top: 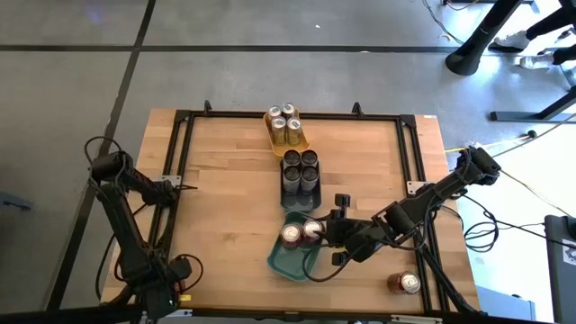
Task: Sort soda cans
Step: Put the left red soda can into the green bin
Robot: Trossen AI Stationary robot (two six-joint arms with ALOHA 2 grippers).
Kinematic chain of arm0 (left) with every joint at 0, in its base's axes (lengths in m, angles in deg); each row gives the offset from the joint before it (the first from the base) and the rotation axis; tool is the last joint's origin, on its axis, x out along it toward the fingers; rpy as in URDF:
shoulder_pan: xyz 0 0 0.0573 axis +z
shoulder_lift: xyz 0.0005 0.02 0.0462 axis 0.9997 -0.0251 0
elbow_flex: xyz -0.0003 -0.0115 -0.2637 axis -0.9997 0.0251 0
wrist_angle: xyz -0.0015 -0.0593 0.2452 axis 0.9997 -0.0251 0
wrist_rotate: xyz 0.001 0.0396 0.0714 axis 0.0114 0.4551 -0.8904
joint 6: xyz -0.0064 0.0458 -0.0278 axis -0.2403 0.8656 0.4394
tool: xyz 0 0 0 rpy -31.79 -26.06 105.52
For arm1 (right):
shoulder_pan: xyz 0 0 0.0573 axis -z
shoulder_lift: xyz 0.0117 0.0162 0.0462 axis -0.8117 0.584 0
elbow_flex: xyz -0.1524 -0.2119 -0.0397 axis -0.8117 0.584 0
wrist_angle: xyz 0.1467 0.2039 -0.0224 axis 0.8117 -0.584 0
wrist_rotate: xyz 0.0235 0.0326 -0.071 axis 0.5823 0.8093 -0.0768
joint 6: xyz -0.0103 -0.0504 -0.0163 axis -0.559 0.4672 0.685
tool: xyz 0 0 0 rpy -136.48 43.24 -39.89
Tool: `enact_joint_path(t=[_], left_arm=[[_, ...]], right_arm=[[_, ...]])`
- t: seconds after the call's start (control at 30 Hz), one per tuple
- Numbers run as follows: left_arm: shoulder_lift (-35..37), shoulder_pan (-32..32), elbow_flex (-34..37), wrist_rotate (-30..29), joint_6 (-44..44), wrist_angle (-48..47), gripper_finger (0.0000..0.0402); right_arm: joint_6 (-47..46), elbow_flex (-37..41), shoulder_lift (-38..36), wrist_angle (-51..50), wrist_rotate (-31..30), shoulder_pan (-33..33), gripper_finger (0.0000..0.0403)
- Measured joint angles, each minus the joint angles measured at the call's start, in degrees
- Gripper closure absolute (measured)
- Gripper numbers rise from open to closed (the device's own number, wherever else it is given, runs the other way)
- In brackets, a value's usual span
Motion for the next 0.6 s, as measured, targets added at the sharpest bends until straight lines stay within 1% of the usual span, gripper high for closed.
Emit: enact_joint_path(t=[0.1,0.27,0.37,0.47,0.53,0.6], left_arm=[[0.8,1.3,0.1,0.6,-0.8,0.1,0.0103],[4.0,4.9,-0.9,0.5,-1.2,-0.2,0.0103],[6.3,7.4,-0.9,-1.5,-0.8,-0.6,0.0103],[8.8,9.6,-0.9,-3.8,0.8,-0.1,0.0103],[10.7,11.2,-1.0,-6.8,2.4,0.5,0.0103],[11.8,12.9,-2.4,-10.7,5.9,0.4,0.0103]], right_arm=[[0.0,0.0,0.0,-0.1,0.1,-0.1,0.0260],[-1.1,-0.1,-1.9,-1.8,2.4,-0.8,0.0260],[-2.8,-0.2,-3.1,-4.0,4.4,-1.8,0.0260],[-4.6,-0.2,-3.6,-5.6,4.5,-2.3,0.0260],[-5.9,-0.1,-3.6,-6.6,4.2,-3.2,0.0260],[-6.4,-0.1,-3.2,-5.8,3.3,-3.7,0.0260]])
